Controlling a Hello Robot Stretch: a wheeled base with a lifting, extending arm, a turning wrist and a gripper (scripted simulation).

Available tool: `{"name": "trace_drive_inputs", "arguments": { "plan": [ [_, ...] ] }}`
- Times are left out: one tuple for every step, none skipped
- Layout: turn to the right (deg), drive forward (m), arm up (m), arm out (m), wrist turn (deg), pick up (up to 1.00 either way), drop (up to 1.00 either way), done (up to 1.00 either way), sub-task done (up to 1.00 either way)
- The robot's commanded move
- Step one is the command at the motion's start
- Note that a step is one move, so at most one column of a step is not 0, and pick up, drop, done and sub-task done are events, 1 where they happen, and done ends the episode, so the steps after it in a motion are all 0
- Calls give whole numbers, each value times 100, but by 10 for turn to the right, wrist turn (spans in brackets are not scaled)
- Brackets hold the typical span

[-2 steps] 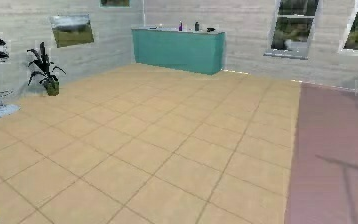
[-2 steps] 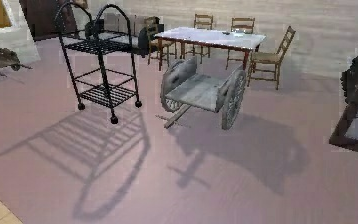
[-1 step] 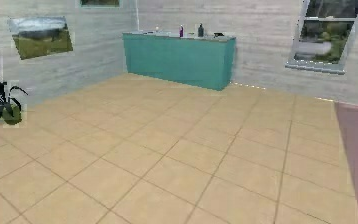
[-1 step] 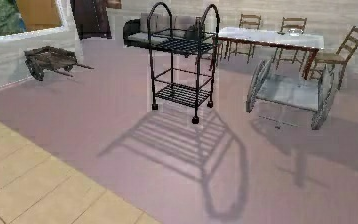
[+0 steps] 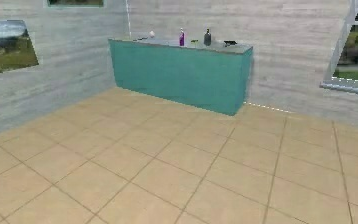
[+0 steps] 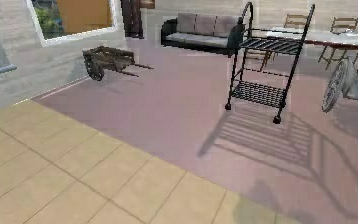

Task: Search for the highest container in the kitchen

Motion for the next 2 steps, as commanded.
{"name": "trace_drive_inputs", "arguments": {
  "plan": [
    [0, 100, 0, 0, 0, 0, 0, 0, 0],
    [30, 0, 0, 0, 0, 0, 0, 0, 0]
  ]
}}
